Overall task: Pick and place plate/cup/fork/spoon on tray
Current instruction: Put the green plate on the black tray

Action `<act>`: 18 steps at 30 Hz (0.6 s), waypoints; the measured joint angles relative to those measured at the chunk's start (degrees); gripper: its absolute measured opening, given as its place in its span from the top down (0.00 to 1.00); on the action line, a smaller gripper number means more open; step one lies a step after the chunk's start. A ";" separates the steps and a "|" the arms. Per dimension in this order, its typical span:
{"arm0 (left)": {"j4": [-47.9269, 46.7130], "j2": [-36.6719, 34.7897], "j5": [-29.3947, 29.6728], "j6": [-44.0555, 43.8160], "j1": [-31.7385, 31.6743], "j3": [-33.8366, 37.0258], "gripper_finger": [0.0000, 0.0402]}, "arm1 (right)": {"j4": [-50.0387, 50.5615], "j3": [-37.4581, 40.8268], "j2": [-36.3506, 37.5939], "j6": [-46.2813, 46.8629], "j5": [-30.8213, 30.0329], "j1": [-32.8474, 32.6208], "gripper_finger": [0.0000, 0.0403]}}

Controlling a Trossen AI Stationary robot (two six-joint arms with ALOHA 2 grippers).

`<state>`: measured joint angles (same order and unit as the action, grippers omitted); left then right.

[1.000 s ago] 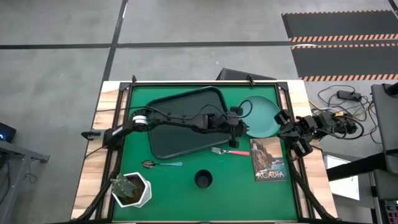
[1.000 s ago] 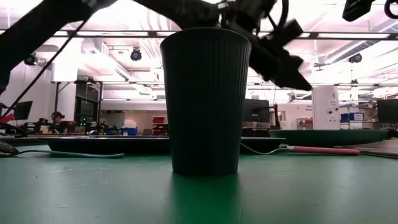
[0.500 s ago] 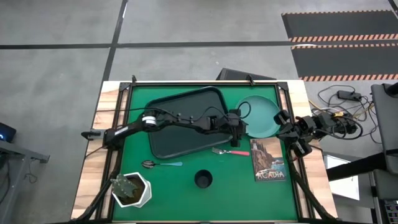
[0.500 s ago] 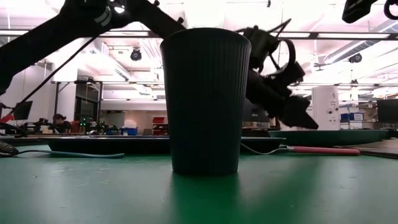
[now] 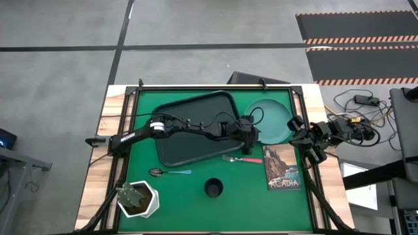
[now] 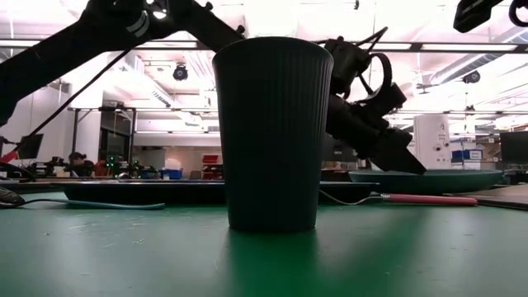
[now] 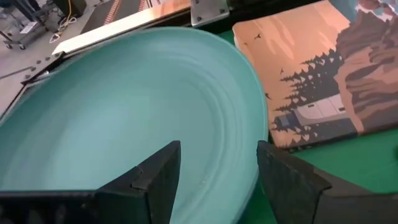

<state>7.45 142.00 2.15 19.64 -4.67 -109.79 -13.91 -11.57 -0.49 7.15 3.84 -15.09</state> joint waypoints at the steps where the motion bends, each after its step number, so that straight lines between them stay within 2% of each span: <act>1: 0.00 -0.01 0.00 0.00 0.00 -0.23 0.52 | 0.09 0.00 0.00 0.39 0.00 0.00 0.98; 11: -0.57 -0.53 -0.26 0.15 0.39 -1.93 0.52 | 0.99 0.00 -0.02 0.81 0.00 0.00 0.98; 18: -4.84 -1.26 -4.32 0.18 1.23 -1.93 0.52 | 2.20 0.00 -0.02 0.81 -1.03 0.02 0.98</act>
<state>2.61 140.75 -2.17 19.82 -3.44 -111.72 -11.71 -11.57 -0.51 7.97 2.81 -15.07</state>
